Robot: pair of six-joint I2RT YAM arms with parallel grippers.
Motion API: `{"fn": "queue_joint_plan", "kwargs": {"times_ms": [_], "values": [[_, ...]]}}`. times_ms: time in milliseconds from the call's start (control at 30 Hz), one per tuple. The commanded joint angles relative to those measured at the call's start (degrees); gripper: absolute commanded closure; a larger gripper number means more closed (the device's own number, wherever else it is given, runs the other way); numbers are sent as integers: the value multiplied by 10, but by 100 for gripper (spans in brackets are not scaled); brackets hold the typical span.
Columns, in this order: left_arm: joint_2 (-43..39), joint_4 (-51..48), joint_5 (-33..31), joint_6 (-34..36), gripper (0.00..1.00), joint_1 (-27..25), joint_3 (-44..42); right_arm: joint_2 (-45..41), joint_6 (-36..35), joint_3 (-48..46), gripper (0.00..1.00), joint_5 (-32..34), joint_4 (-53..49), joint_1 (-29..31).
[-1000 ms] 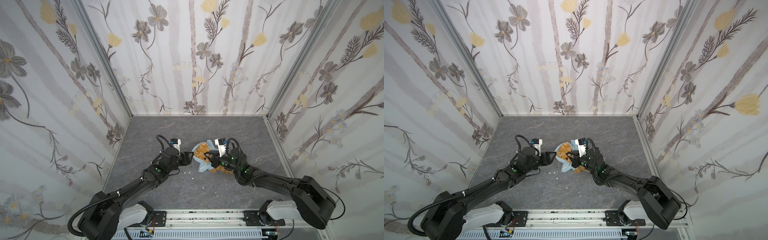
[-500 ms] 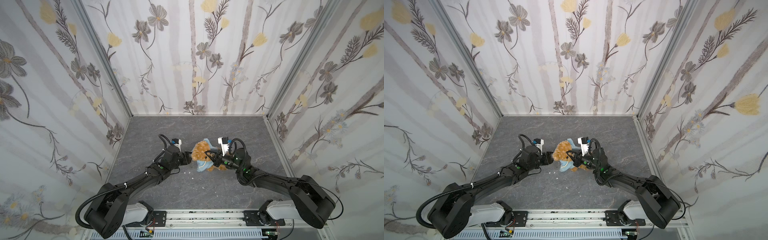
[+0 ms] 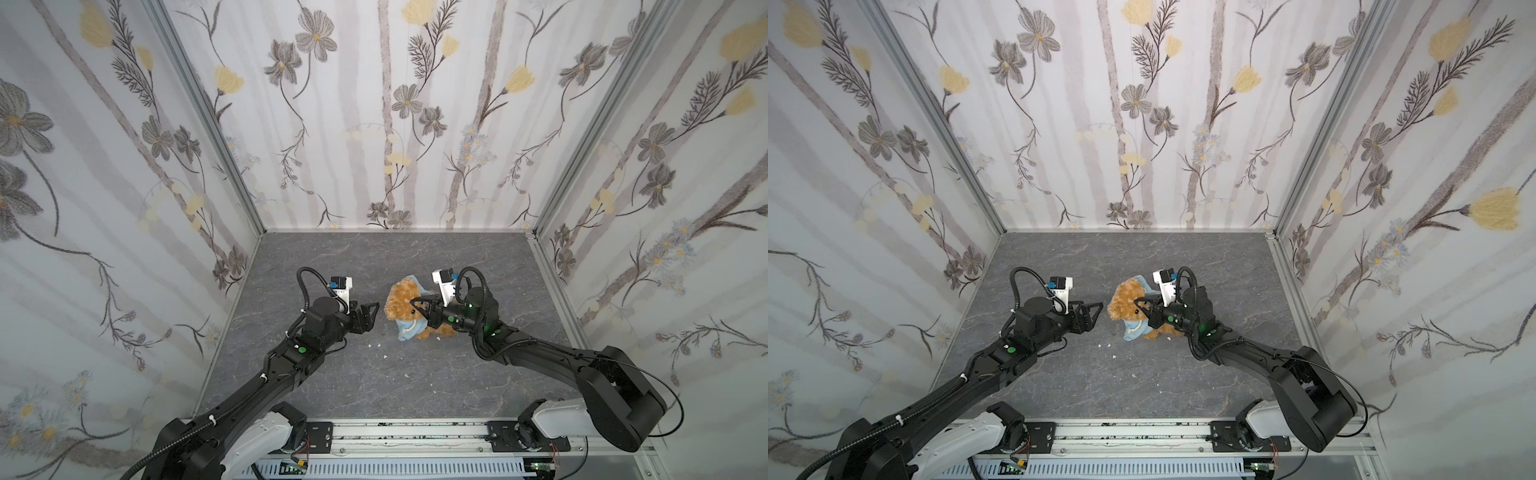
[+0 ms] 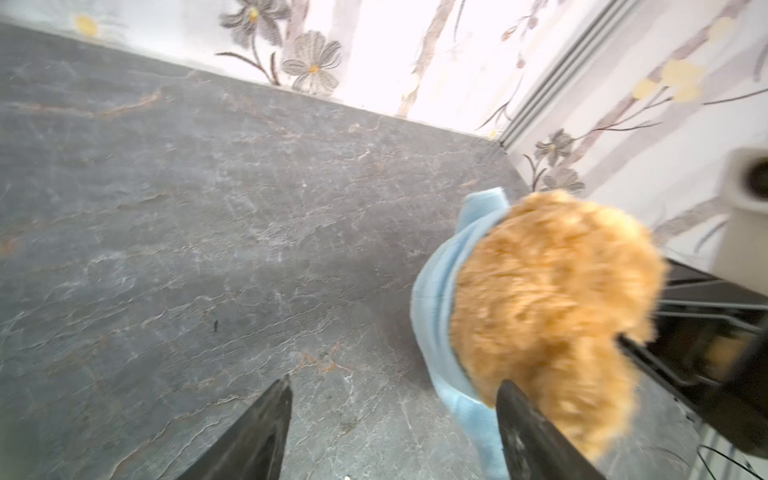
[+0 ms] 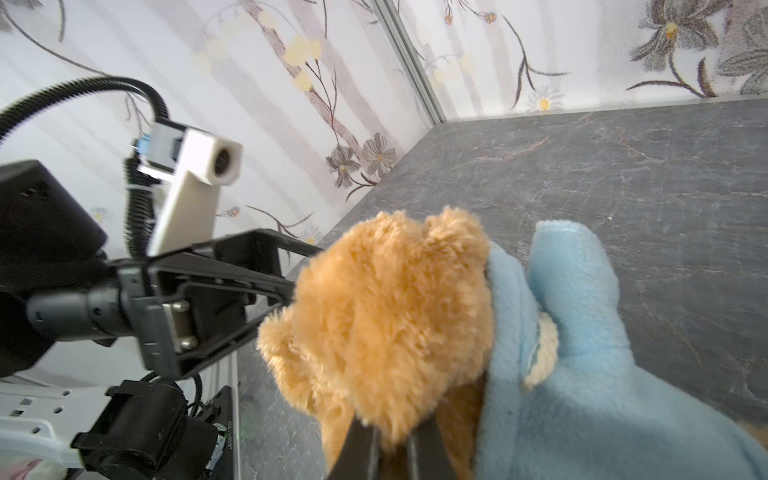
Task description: Dress the teddy bear
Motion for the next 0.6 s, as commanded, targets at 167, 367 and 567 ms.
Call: {"fn": "queue_joint_plan", "kwargs": {"times_ms": [167, 367, 567], "values": [[68, -27, 224, 10, 28, -3, 84, 4, -39, 10, 100, -7, -19, 3], [138, -73, 218, 58, 33, -4, 125, 6, -39, 16, 100, -17, -19, 5], [185, -75, 216, 75, 34, -13, 143, 9, -37, 24, 100, -39, -14, 8]]}}
